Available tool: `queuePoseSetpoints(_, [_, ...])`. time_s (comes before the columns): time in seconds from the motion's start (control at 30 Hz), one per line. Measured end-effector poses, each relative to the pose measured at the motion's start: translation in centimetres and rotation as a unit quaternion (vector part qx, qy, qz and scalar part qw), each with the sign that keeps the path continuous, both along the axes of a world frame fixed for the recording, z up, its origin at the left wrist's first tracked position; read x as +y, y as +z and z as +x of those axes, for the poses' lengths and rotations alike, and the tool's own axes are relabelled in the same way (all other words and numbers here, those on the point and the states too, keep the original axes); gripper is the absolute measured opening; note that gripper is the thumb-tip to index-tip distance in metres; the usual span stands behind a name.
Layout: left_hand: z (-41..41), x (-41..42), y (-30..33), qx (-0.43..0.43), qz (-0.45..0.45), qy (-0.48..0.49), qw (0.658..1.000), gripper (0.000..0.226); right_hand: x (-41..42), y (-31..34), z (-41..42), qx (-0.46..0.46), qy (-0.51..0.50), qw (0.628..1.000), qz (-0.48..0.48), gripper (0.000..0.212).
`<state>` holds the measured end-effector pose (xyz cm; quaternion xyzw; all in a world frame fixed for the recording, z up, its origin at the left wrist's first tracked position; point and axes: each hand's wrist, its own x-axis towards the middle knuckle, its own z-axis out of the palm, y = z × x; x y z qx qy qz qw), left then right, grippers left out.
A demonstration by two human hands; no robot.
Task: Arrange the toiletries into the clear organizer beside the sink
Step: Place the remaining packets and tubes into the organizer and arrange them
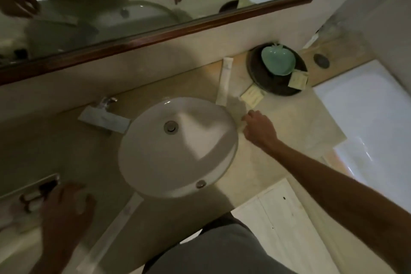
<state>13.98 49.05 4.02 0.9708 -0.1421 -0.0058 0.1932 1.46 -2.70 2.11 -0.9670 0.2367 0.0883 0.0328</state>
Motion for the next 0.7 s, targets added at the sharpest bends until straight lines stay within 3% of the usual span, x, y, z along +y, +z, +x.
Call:
queuePoseSetpoints(0.07, [-2.2, -6.8, 1.9, 0.014, 0.004, -0.024, 1.000, 0.034, -6.4, -0.3, 2.1, 0.026, 0.017, 0.999, -0.021, 0.040])
queuePoseSetpoints(0.23, [-4.5, -18.4, -0.8, 0.047, -0.008, -0.132, 0.990, 0.037, -15.8, -3.4, 6.3, 0.094, 0.097, 0.991, 0.005, 0.069])
queuePoseSetpoints(0.37, [-4.9, -25.8, -1.2, 0.061, -0.005, -0.181, 0.981, 0.035, -15.8, -4.7, 5.5, 0.094, 0.122, 0.988, -0.019, 0.058])
queuePoseSetpoints(0.53, [-4.8, -31.9, -2.3, 0.073, 0.010, -0.212, 0.974, 0.040, -14.8, -3.6, 0.6, 0.019, 0.195, 0.979, 0.053, 0.055])
queuePoseSetpoints(0.7, [-4.5, -36.8, -3.4, 0.101, 0.028, -0.258, 0.960, 0.042, -26.8, -0.1, 0.8, -0.062, -0.084, 0.993, -0.051, 0.045])
